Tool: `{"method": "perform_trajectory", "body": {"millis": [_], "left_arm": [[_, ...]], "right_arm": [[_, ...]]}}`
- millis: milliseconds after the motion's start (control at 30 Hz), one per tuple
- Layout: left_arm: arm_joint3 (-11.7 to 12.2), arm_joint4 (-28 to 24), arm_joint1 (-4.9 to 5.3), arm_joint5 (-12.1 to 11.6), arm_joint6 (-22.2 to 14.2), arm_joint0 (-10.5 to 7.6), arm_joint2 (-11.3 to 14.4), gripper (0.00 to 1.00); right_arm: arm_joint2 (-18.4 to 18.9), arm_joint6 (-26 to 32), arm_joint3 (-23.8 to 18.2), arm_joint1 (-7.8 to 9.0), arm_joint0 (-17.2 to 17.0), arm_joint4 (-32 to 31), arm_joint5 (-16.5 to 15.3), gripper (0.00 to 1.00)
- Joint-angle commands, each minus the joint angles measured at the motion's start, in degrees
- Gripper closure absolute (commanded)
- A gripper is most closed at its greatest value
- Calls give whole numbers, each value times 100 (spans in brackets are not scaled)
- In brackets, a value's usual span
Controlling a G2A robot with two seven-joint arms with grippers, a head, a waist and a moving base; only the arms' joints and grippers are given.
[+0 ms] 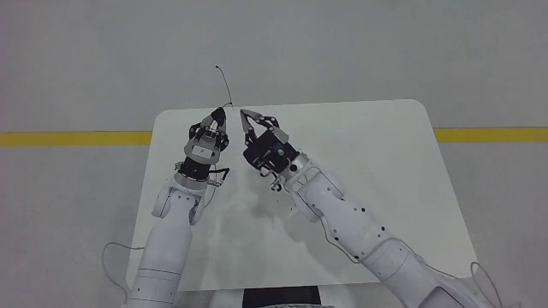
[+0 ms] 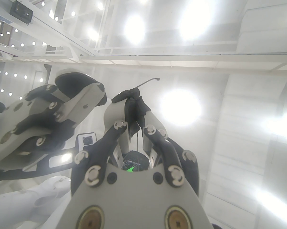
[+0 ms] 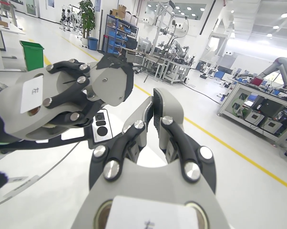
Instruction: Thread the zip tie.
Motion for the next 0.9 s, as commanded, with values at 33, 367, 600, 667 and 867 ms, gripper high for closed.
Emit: {"method": "perform_trajectory", "body": {"millis": [33,367,600,667,867], "left_arm": [[0,0,0,0,0,0,0,100],[0,0,0,0,0,0,0,100],[0,0,0,0,0,0,0,100],[0,0,0,0,0,0,0,100],[0,0,0,0,0,0,0,100]], "right_arm": [[14,-24,-90,23,-46,0,-7,55],[-20,-65,-202,52,-83,0,-78,51],[10,-121,-194,-8,-96,27,-88,57],[10,-133,-178,-28,-82,23,-93,61],[7,-175,-125,-92,-45,3,-110,65]]}}
